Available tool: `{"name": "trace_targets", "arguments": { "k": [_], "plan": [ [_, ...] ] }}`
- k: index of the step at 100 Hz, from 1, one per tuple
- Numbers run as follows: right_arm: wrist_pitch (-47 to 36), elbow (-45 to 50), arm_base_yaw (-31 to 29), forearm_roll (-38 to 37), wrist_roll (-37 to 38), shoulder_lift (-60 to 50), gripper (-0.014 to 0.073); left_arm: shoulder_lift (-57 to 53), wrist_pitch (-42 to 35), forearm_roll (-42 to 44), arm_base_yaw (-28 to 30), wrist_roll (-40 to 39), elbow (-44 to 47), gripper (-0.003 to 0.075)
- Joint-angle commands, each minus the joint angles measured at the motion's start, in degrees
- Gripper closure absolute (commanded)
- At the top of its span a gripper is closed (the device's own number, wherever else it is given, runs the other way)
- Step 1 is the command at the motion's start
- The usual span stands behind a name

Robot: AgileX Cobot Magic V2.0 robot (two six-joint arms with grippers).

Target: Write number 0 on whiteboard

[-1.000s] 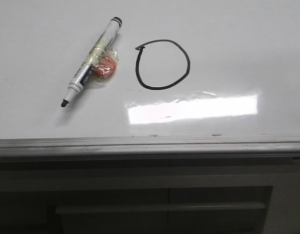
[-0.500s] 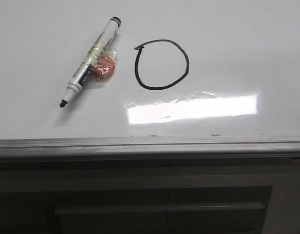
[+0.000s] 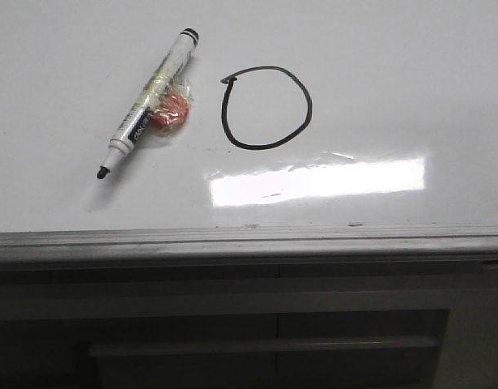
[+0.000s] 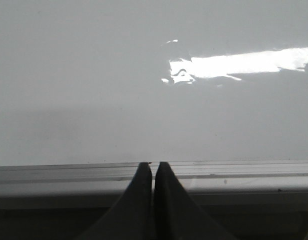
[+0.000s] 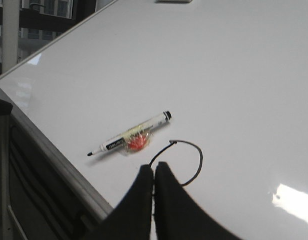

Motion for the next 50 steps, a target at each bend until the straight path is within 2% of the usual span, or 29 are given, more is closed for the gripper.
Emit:
{"name": "trace_targets", "arguments": {
  "k": [1, 10, 19, 24, 40, 50],
  "plan": [
    [-9.66, 2.47, -0.37, 2.22, -0.15, 0.5, 0.0648, -1.58, -2.82, -0.74, 0.12, -0.11, 1.79, 0.074],
    [-17.55, 7.93, -0.86, 2.09, -0.15, 0.6, 0.0648, -1.58, -2.82, -0.74, 0.12, -0.11, 1.79, 0.074],
    [-20.31, 12.76, -3.4, 1.56, -0.03, 0.41, 0.0648, -1.58, -2.82, -0.74, 0.12, -0.11, 1.79, 0.074],
    [-19.6, 14.49, -5.09, 0.85, 1.04, 0.41, 0.0648, -1.58, -2.82, -0.74, 0.12, -0.11, 1.79, 0.074],
    [-11.11, 15.29, -13.19, -11.2, 12.69, 0.41, 0.0648, -1.58, -2.82, -0.74, 0.12, -0.11, 1.79, 0.074],
    [-9.26, 15.39, -18.74, -11.39, 13.37, 0.37, 0.0648, -1.58, -2.82, -0.74, 0.12, -0.11, 1.79, 0.074]
  ]
}}
